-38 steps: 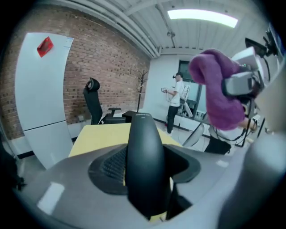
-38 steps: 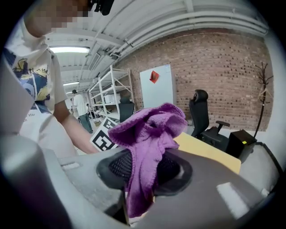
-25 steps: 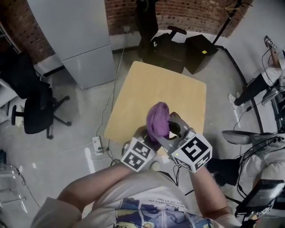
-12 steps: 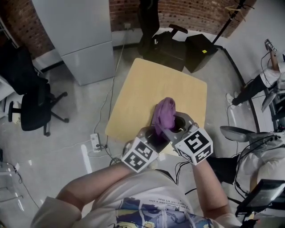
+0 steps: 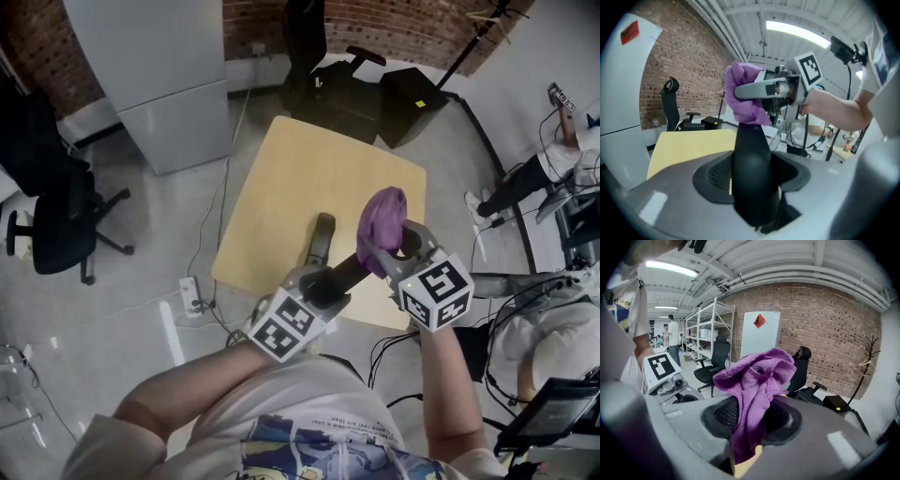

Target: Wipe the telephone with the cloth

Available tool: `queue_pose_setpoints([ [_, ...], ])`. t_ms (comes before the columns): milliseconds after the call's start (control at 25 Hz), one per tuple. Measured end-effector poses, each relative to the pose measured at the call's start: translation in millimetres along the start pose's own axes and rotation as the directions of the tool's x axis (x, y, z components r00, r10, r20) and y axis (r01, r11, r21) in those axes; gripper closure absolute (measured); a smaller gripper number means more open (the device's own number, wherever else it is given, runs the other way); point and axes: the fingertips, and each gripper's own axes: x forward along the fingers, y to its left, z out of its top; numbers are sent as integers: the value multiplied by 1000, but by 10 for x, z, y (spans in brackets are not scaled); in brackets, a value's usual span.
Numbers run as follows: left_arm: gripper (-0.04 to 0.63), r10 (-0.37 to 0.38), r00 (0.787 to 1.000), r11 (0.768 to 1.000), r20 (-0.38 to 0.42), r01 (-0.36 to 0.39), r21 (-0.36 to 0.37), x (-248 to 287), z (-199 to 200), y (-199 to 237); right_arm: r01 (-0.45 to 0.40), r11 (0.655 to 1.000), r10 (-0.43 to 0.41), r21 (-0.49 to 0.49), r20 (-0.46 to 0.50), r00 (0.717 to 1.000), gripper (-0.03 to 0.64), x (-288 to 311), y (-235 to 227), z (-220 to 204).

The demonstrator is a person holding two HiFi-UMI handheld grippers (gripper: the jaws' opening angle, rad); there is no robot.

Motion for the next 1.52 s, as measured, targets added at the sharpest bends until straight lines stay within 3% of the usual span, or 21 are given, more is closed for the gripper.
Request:
queue_pose_setpoints([
  [320, 341, 3, 1000, 1000, 2, -3, -9, -2, 18, -29, -141, 990, 142, -16, 76, 987, 505, -119, 643, 381],
  [480, 341, -3, 1000, 1000, -5, 3, 0, 63, 15, -95, -230, 973, 230, -13, 80, 970, 505, -73, 1000, 328],
  [640, 341, -3, 1000, 1000, -1, 3, 3, 98, 33, -135, -268, 963, 267, -6, 77, 961, 505, -49, 1156, 230],
  [1280, 341, 43, 999, 999, 7, -42, -30, 38, 9, -198, -72, 997, 70, 18, 55, 996, 505, -389, 153, -155],
  [1520, 341, 76, 997, 995, 17, -75, -62, 41, -24, -140, -59, 998, 55, 34, 99, 994, 505, -541, 37, -112],
])
